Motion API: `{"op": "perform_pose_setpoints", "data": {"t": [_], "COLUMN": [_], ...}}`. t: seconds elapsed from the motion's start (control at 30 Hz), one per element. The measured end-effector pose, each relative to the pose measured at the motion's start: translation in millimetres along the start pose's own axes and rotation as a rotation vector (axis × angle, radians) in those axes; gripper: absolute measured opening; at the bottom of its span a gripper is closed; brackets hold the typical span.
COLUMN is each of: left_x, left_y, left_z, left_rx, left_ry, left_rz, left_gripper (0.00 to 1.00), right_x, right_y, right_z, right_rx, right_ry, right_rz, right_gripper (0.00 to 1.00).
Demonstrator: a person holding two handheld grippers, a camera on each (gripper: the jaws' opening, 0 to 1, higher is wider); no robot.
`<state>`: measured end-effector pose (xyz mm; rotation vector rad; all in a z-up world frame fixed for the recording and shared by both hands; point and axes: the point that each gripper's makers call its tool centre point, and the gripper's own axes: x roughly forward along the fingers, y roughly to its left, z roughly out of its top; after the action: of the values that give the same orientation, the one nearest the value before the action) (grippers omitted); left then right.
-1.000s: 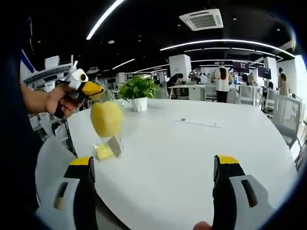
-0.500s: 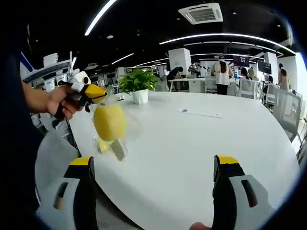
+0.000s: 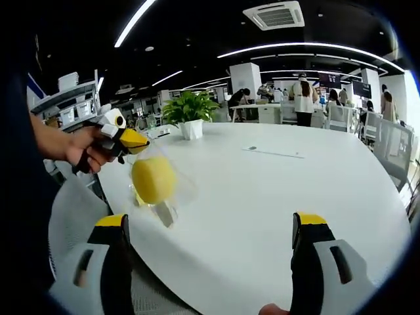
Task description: Compare the silicone blocks by pressing each to a similar depth, holding the contact briefly, and releasing to observe deformation and rebound differences across the visible hardness samples.
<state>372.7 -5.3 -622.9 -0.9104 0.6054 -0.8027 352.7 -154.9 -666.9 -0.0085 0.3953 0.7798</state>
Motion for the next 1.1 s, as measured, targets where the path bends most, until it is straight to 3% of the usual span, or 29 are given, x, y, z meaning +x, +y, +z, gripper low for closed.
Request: {"op": "perform_pose_setpoints", "data": {"t": [0.33, 0.53, 0.7, 0.9, 1.1], "left_x": [-2.6, -2.5, -0.8, -1.4, -1.2], "left_y": [19.5, 28.1, 37.8, 56.7, 74.3], "left_z": [-8.4, -13.4, -11.9, -11.2, -2.1], "left_rx": [-0.092, -0.106, -0.163, -0.149, -0.187], "left_ry": [-0.012, -0.008, -0.025, -0.036, -0.075], "left_rz": [0.018, 0.036, 0.043, 0.105, 0.141], "left_gripper": [0.00, 0.00, 0.00, 0.00, 0.00], "right_x": [-0.1, -0.2, -0.3, -0.6, -1.2], "right_y": [2.1, 3.8, 4.6, 6.3, 6.8], "right_z": [-4.5, -5.4, -5.5, -7.7, -7.0], "right_rx": [0.010, 0.013, 0.020, 0.022, 0.025], "right_ry": [0.012, 0.015, 0.013, 0.017, 0.018], "right_rz": [-0.004, -0.007, -0.010, -0.010, -0.010], "right_gripper": [0.97, 0.97, 0.97, 0.97, 0.97]}}
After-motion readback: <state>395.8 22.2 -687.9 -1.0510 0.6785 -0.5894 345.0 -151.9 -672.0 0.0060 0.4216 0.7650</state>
